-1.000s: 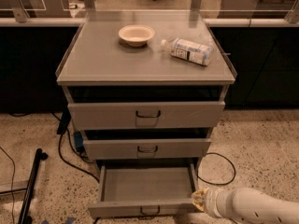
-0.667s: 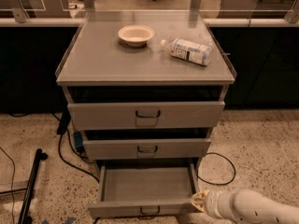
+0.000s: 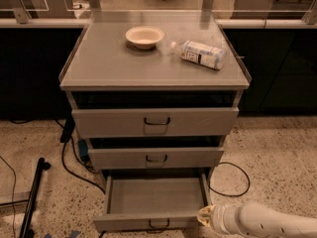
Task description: Close bottom drawer
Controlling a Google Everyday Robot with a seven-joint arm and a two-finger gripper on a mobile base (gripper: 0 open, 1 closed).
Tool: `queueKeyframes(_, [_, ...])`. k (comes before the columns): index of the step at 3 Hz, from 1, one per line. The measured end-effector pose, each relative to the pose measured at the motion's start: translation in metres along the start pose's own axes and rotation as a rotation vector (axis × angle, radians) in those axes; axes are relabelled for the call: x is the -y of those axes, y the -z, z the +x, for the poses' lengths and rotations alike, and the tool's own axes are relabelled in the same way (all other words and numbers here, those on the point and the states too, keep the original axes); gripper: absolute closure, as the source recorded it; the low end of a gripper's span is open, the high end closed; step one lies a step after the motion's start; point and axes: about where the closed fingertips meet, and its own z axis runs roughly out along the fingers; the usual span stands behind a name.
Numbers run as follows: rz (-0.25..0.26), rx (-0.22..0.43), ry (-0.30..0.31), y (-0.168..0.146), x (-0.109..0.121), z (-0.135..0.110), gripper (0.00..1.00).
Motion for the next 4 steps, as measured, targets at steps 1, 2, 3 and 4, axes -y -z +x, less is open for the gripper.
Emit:
queueKeyframes(1, [-0.028,-0.012,0.006,-0.025,-0.013,0.003,1.0])
queueKeyframes(2, [-0.054,-0.02,0.019,-0.054,-0.026,0.01,1.0])
queueKeyframes(3, [-0.076,-0.019,0.022,-0.086,-0.039,0.022,1.0])
queueKeyframes(4, [-0.097,-0.015,0.015,-0.115,-0.051,0.038,1.0])
